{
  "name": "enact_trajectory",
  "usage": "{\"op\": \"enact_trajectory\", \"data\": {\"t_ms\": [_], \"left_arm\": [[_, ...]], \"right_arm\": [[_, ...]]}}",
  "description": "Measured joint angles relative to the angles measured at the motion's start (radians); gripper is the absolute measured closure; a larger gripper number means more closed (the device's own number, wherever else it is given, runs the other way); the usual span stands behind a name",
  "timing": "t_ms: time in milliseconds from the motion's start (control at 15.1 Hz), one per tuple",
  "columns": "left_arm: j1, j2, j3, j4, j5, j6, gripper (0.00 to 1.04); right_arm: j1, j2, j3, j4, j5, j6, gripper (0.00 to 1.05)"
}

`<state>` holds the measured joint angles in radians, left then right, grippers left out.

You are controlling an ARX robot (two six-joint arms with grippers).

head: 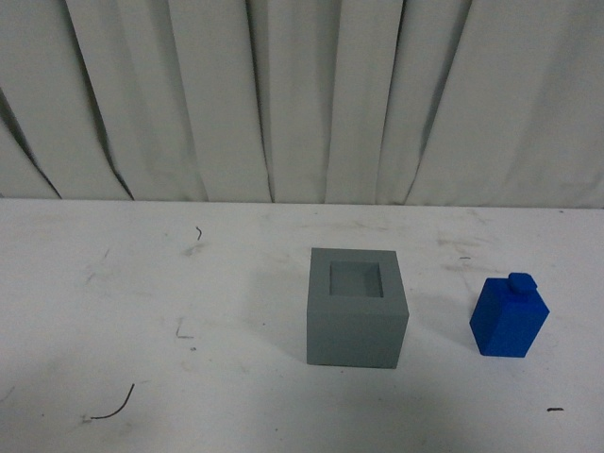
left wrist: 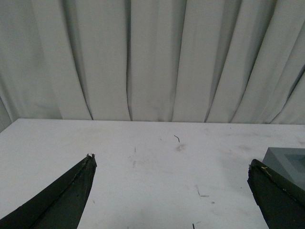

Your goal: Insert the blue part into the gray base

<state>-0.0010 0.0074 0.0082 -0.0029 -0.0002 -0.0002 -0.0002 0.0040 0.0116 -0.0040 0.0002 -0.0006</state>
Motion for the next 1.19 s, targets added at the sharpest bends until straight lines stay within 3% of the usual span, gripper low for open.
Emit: {"op": "enact_trajectory", "data": {"t_ms": [1189], "left_arm": [[0.000, 0.000, 0.000, 0.000, 0.000, 0.000, 0.07]], "right_arm": [[0.000, 0.000, 0.000, 0.000, 0.000, 0.000, 0.06]]}}
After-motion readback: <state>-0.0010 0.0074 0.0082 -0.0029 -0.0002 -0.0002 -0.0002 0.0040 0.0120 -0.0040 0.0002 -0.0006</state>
